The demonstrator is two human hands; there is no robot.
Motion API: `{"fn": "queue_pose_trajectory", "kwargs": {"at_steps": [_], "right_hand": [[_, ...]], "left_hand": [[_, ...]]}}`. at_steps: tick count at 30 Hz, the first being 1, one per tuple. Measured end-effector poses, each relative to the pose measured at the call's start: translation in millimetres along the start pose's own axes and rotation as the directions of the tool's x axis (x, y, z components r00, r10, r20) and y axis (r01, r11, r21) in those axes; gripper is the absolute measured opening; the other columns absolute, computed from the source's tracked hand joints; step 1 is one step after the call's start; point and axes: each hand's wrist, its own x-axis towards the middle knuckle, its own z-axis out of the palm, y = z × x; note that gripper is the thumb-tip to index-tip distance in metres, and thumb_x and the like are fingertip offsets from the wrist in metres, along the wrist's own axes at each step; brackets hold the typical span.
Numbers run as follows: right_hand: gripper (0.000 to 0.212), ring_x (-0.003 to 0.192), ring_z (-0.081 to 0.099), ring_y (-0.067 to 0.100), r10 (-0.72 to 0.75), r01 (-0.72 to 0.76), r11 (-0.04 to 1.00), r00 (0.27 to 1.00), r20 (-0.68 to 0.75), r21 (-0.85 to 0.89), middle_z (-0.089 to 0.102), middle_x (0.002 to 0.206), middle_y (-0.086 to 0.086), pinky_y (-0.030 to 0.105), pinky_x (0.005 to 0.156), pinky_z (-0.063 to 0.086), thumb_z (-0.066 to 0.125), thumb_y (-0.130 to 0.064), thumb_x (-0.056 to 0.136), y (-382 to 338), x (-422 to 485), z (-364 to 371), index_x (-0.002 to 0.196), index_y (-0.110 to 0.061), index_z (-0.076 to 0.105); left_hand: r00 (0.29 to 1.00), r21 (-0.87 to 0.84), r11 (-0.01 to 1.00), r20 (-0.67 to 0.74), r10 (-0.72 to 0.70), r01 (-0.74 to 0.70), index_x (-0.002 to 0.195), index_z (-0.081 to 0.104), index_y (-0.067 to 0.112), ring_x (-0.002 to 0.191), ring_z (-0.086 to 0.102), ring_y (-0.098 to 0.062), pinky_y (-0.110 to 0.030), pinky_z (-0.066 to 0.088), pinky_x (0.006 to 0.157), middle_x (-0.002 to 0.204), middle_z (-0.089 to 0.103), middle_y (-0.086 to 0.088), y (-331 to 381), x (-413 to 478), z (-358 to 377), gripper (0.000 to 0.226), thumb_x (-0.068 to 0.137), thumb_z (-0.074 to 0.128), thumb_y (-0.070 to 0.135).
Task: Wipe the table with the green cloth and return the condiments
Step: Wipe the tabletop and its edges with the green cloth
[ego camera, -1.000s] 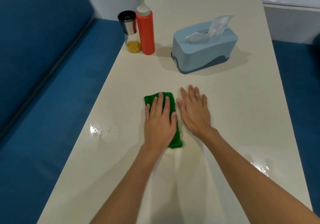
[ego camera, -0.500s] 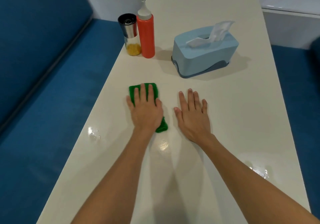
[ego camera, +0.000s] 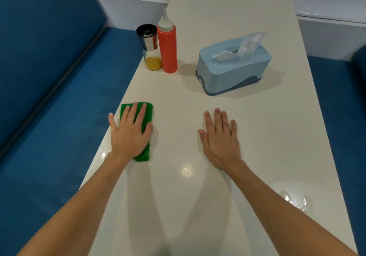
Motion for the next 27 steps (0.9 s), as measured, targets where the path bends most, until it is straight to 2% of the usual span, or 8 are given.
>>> {"fn": "queue_pose_trajectory", "kwargs": {"at_steps": [3,5,9,12,14,19,25,27], "right_hand": [[0.062,0.147,-0.003,0.03,-0.001,0.001,1.0,1.0,-0.009,-0.003,-0.002,0.159,0.013,0.048,0.116,-0.001,0.003,-0.046,0.097,-1,0,0,0.153,-0.018,0.0],[0.065,0.147,0.0,0.03,-0.006,0.006,1.0,1.0,-0.013,-0.002,0.0,0.159,0.014,0.049,0.116,0.0,-0.001,-0.047,0.095,0,0,0,0.153,-0.018,0.002],[0.066,0.147,-0.001,0.029,-0.019,0.019,1.0,1.0,-0.006,0.014,-0.002,0.159,0.013,0.048,0.116,-0.001,-0.002,-0.048,0.094,1,0,0,0.153,-0.019,0.0],[0.065,0.147,-0.003,0.028,-0.02,0.02,1.0,1.0,-0.006,0.014,-0.003,0.16,0.012,0.047,0.116,-0.002,-0.001,-0.048,0.095,2,0,0,0.153,-0.019,-0.001],[0.064,0.147,-0.003,0.028,-0.018,0.018,0.999,1.0,-0.014,0.03,-0.002,0.16,0.012,0.047,0.116,-0.002,0.0,-0.047,0.095,2,0,0,0.153,-0.019,0.0],[0.062,0.147,-0.004,0.028,0.002,-0.001,1.0,1.0,-0.016,0.021,-0.003,0.16,0.012,0.047,0.117,-0.002,0.002,-0.046,0.096,0,0,1,0.153,-0.02,-0.001],[0.063,0.147,0.003,0.031,0.015,-0.016,1.0,0.999,-0.033,-0.014,0.003,0.159,0.014,0.049,0.116,0.003,0.0,-0.046,0.095,-2,1,2,0.153,-0.019,0.003],[0.064,0.147,0.004,0.031,0.012,-0.012,1.0,0.999,-0.035,-0.007,0.004,0.159,0.014,0.049,0.116,0.004,0.0,-0.046,0.095,-2,1,3,0.153,-0.018,0.005]], "left_hand": [[0.987,-0.017,0.987,-0.007,-0.16,0.16,0.153,0.016,0.011,0.145,0.014,-0.035,-0.055,0.001,0.117,0.158,0.016,-0.018,41,18,1,0.063,0.097,0.015,0.04],[0.988,-0.04,0.987,-0.006,-0.153,0.153,0.152,0.016,0.005,0.144,0.016,-0.04,-0.052,0.007,0.118,0.156,0.016,-0.025,71,13,5,0.061,0.099,0.017,0.035],[0.975,-0.158,0.962,-0.026,0.223,-0.224,0.147,0.034,0.007,0.14,0.032,-0.036,-0.05,0.026,0.115,0.152,0.032,-0.02,84,-35,7,0.058,0.097,0.027,0.035],[0.874,-0.191,0.861,0.032,0.485,-0.471,0.15,0.031,0.02,0.146,0.022,-0.02,-0.041,0.02,0.118,0.158,0.024,-0.003,42,-69,0,0.056,0.098,0.032,0.04],[0.834,-0.154,0.829,0.046,0.549,-0.537,0.15,0.029,0.026,0.147,0.018,-0.013,-0.038,0.013,0.119,0.159,0.021,0.004,2,-73,-4,0.055,0.098,0.031,0.044],[0.928,-0.074,0.93,0.076,0.365,-0.36,0.152,0.019,0.035,0.147,0.016,-0.012,-0.043,-0.003,0.119,0.16,0.014,0.011,-59,-29,-11,0.058,0.096,0.022,0.052],[0.998,-0.038,0.997,-0.007,-0.06,0.06,0.152,0.024,0.018,0.146,0.017,-0.025,-0.052,0.003,0.117,0.158,0.022,-0.008,-7,24,-5,0.066,0.092,0.014,0.045],[0.995,-0.066,0.993,-0.003,-0.098,0.097,0.151,0.026,0.015,0.145,0.02,-0.029,-0.051,0.011,0.116,0.157,0.024,-0.013,17,25,-4,0.068,0.091,0.01,0.043]]}}
